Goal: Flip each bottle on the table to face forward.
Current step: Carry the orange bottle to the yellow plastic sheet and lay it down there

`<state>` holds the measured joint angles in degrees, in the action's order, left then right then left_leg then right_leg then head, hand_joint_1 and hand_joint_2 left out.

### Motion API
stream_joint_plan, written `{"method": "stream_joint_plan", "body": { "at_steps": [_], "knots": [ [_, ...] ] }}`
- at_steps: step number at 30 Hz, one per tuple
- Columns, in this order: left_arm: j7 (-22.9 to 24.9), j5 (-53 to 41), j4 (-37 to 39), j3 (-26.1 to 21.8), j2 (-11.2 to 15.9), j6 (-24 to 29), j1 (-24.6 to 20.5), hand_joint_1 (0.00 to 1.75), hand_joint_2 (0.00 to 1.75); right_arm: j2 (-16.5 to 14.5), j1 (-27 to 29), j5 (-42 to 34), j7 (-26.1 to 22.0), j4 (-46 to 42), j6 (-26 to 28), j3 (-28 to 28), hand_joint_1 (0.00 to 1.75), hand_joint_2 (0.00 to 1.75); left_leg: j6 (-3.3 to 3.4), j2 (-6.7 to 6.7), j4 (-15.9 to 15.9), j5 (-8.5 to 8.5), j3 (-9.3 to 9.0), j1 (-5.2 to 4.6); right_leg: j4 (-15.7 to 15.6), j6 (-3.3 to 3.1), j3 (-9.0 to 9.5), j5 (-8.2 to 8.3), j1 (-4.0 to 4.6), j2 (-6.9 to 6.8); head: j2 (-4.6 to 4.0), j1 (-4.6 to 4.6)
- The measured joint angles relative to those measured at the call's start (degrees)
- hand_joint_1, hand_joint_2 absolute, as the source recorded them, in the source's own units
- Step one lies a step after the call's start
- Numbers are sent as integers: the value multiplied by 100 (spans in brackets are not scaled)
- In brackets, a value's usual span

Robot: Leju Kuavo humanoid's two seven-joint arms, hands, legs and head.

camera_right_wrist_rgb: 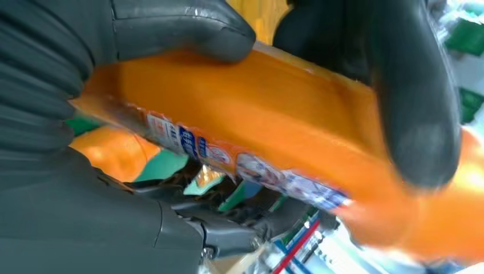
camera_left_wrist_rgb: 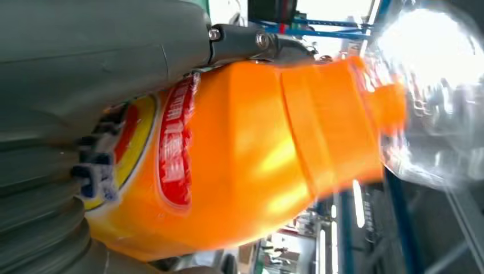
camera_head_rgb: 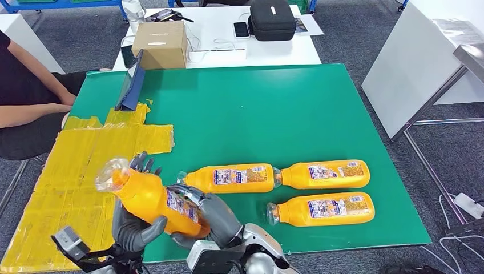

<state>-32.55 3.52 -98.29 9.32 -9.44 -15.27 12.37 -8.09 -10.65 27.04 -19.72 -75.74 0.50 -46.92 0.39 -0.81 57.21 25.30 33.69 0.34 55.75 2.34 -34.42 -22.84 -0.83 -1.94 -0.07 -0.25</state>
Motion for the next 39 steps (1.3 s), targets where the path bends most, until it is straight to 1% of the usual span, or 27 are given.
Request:
{"method": "stream_joint_plan", "body": {
  "at_steps": [1, 4, 5, 12, 20, 21, 24, 25, 27, 29, 32, 34, 36, 38, 39],
  "knots": [
    [6, 5, 0, -7, 16, 1, 4, 5, 175, -20, -45, 25, 9, 55, 1, -65, 175, 175, 0, 0, 0, 0, 0, 0, 0, 0, 0, 0, 0, 0, 0, -1],
    [20, 16, 1, -41, 61, 3, 16, 136, 175, -52, -165, 52, 11, 185, 9, -199, 175, 175, 0, 0, 0, 0, 1, -1, 0, 0, -1, 0, -1, 0, 0, -1],
    [23, 24, 1, -56, 73, 3, 18, 175, 175, -61, -203, 53, 12, 222, 12, -233, 175, 175, 0, 0, 0, 0, 1, -1, 0, 0, -1, 0, -2, 0, 0, -1],
    [-9, 104, 26, -155, 103, -9, 12, 175, 175, -112, -398, 17, 14, 458, 63, -377, 175, 175, 0, 0, 1, 0, 1, -3, -1, 0, -1, 0, -4, 0, 0, -1],
    [-94, 75, 26, -193, 102, 1, 2, 175, 175, -125, -423, -5, 30, 529, 136, -402, 175, 175, 0, 0, 1, 0, 1, -3, -1, 0, -3, 0, -3, 1, 0, -1],
    [-124, 30, 26, -194, 102, 28, -6, 175, 175, -124, -418, -2, 42, 530, 173, -403, 146, 175, 0, 0, 1, 0, 1, -3, -1, 0, -3, 0, -3, 1, 0, -1],
    [-220, -327, 19, -196, 100, 290, -47, 175, 175, -105, -394, 105, 125, 518, 379, -392, 15, 175, 0, 0, 1, 0, 0, -3, -1, 0, -2, 0, -3, 0, 0, 0],
    [-251, -551, 11, -198, 99, 462, -66, 175, 175, -84, -387, 203, 195, 500, 480, -374, 0, 175, 0, 1, 1, 0, 1, -3, -1, 0, -2, 0, -3, 0, 0, 0],
    [-310, -1173, -13, -218, 99, 957, -114, 175, 175, -22, -385, 427, 396, 440, 653, -301, 0, 175, 1, 1, 1, -1, 1, -4, -1, 2, -2, 1, -4, 0, 0, -1],
    [-340, -2198, -37, -280, 103, 1785, -194, 175, 175, 81, -440, 536, 621, 382, 690, -144, 0, 175, 4, 2, 2, -3, 2, -5, -1, 6, -1, 4, -6, 0, 0, 1],
    [-240, -4022, -43, -456, 150, 3223, -364, 175, 175, 308, -639, 466, 804, 360, 520, 233, 0, 175, 11, 3, 2, -7, 1, -8, -1, 15, 1, 11, -11, 0, 0, 0],
    [-19, -5093, -9, -571, 226, 3976, -468, 175, 175, 483, -811, 379, 826, 374, 349, 505, 0, 175, 15, 3, 2, -11, 1, -10, -1, 18, 1, 13, -13, 0, 0, 0],
    [309, -6150, 87, -662, 328, 4593, -546, 175, 175, 646, -991, 294, 826, 415, 192, 733, 0, 175, 18, 4, 2, -14, 1, -10, 0, 19, 3, 14, -13, 0, 0, 1],
    [611, -6937, 223, -737, 434, 4997, -591, 175, 175, 777, -1153, 230, 825, 473, 82, 912, 0, 175, 18, 3, 2, -15, 1, -10, 0, 20, 3, 15, -13, 0, 0, 0],
    [750, -7201, 297, -764, 489, 5099, -608, 175, 175, 831, -1223, 205, 826, 508, 43, 983, 0, 175, 18, 3, 3, -15, 1, -10, 0, 20, 3, 15, -13, 0, 0, 0]
  ]
}}
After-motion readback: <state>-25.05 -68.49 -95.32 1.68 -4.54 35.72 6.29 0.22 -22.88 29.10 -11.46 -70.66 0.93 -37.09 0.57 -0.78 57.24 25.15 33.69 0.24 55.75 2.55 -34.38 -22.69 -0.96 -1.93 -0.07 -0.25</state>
